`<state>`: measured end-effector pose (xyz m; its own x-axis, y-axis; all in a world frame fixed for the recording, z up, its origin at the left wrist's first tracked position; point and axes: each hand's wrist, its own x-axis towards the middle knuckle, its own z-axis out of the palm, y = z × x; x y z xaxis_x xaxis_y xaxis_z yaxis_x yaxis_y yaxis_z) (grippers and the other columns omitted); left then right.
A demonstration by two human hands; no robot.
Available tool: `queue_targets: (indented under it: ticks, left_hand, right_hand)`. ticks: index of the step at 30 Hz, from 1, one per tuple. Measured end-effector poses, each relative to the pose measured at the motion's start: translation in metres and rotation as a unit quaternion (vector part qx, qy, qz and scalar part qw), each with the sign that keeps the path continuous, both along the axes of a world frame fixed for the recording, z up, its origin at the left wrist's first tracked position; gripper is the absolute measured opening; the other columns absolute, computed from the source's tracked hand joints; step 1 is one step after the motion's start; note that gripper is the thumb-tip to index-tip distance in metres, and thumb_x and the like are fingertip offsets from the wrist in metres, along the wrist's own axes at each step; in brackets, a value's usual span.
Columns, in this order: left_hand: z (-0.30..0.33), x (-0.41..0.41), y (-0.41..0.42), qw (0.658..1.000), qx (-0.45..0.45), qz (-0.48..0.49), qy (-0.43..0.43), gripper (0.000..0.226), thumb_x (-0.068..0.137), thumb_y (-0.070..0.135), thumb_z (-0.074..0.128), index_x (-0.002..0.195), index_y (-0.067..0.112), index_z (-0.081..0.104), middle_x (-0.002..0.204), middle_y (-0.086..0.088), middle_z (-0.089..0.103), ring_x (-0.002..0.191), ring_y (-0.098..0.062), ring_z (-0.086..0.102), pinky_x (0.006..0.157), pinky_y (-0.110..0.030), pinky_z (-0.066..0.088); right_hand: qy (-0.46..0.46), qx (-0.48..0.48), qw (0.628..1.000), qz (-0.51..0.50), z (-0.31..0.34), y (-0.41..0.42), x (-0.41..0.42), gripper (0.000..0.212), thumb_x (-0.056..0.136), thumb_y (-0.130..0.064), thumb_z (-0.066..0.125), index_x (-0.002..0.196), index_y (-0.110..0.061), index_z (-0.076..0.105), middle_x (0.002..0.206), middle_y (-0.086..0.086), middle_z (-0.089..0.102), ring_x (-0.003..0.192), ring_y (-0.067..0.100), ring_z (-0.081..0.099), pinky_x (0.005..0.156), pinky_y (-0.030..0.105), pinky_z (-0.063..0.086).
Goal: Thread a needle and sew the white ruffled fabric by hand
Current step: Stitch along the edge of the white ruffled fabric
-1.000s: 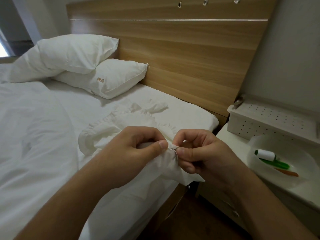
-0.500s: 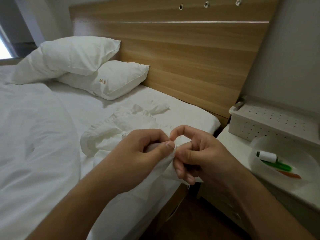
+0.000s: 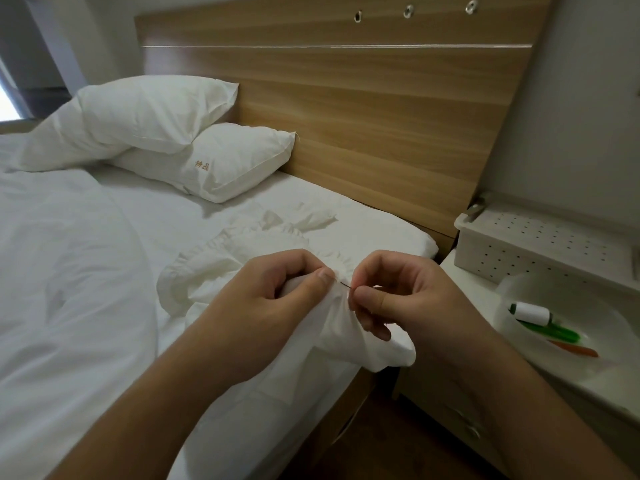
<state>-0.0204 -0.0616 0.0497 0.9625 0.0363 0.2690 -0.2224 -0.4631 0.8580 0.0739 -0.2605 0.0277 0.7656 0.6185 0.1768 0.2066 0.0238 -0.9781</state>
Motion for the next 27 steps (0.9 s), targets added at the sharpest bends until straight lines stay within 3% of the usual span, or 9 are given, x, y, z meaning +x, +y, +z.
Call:
queue_targets:
  ticks: [3,7,11,14,16,19,21,22,27]
  left_hand:
    - [-0.001,0.001,-0.001,1.000,-0.003,0.002,0.011,0.025,0.104,0.030,0.062,0.084,0.022,0.074,0.077,-0.002,0.068,0.071,-0.013,0.061,0.064,-0.021,0.048]
    - [-0.003,0.002,-0.002,1.000,0.002,0.009,0.027,0.024,0.103,0.032,0.061,0.086,0.022,0.075,0.081,-0.005,0.071,0.080,-0.025,0.065,0.067,-0.027,0.050]
    - [-0.004,0.003,-0.002,0.999,0.004,0.007,0.035,0.024,0.101,0.031,0.059,0.086,0.027,0.077,0.082,0.003,0.074,0.078,-0.010,0.068,0.069,-0.022,0.053]
    - [-0.004,0.003,-0.002,0.999,0.004,0.015,0.040,0.024,0.102,0.030,0.059,0.087,0.028,0.078,0.082,0.006,0.075,0.079,-0.006,0.069,0.069,-0.019,0.054]
    - [-0.004,0.003,-0.002,0.999,0.002,0.021,0.039,0.024,0.102,0.032,0.059,0.087,0.027,0.078,0.081,0.006,0.074,0.079,-0.008,0.069,0.069,-0.019,0.052]
    - [-0.004,0.003,-0.003,0.999,-0.005,0.019,0.042,0.027,0.104,0.036,0.059,0.088,0.025,0.078,0.083,-0.003,0.074,0.085,-0.026,0.070,0.076,-0.041,0.058]
    - [-0.005,0.004,-0.004,0.999,-0.012,0.009,0.047,0.028,0.101,0.041,0.059,0.094,0.024,0.080,0.088,-0.013,0.075,0.090,-0.040,0.070,0.081,-0.060,0.058]
    - [-0.006,0.004,-0.003,0.999,-0.013,0.007,0.051,0.028,0.096,0.042,0.058,0.094,0.024,0.080,0.089,-0.017,0.074,0.091,-0.045,0.068,0.080,-0.062,0.058]
    - [-0.008,0.006,0.001,0.997,-0.022,0.005,0.068,0.031,0.089,0.046,0.060,0.084,0.022,0.079,0.082,-0.022,0.068,0.081,-0.048,0.063,0.069,-0.047,0.047]
  right_hand:
    - [-0.036,-0.015,0.998,-0.041,0.002,0.004,-0.003,0.012,0.092,0.008,0.066,0.087,-0.002,0.071,0.073,0.010,0.069,0.064,0.018,0.064,0.056,0.029,0.053]
    - [-0.075,-0.007,0.991,-0.112,0.002,0.009,-0.010,0.020,0.085,0.006,0.075,0.076,-0.011,0.074,0.067,0.003,0.071,0.060,0.009,0.064,0.059,0.018,0.051]
    - [-0.105,-0.004,0.985,-0.138,0.002,0.018,-0.021,0.021,0.086,0.000,0.077,0.076,-0.018,0.076,0.068,-0.003,0.072,0.064,0.009,0.067,0.059,0.019,0.054]
    - [-0.123,-0.022,0.982,-0.144,0.004,0.018,-0.022,0.018,0.087,-0.007,0.078,0.082,-0.024,0.079,0.079,-0.008,0.076,0.079,0.012,0.072,0.071,0.027,0.061]
    - [-0.136,-0.039,0.982,-0.126,0.008,0.014,-0.020,0.017,0.091,-0.014,0.075,0.094,-0.030,0.079,0.096,-0.016,0.077,0.098,0.008,0.070,0.084,0.030,0.060]
    - [-0.193,-0.031,0.978,-0.076,0.014,0.011,-0.021,0.028,0.093,-0.014,0.073,0.114,-0.033,0.075,0.120,-0.019,0.071,0.125,0.005,0.060,0.101,0.032,0.050]
    - [-0.219,-0.011,0.974,-0.055,0.014,0.016,-0.026,0.028,0.090,-0.008,0.076,0.111,-0.026,0.076,0.116,-0.015,0.073,0.123,0.010,0.062,0.101,0.031,0.049]
    - [-0.224,0.002,0.973,-0.057,0.013,0.018,-0.027,0.027,0.089,-0.004,0.076,0.106,-0.024,0.078,0.111,-0.013,0.075,0.118,0.012,0.065,0.099,0.032,0.051]
    - [-0.248,0.053,0.961,-0.113,0.002,0.027,-0.031,0.022,0.083,0.007,0.075,0.087,-0.014,0.075,0.091,-0.007,0.073,0.098,0.023,0.069,0.085,0.049,0.055]
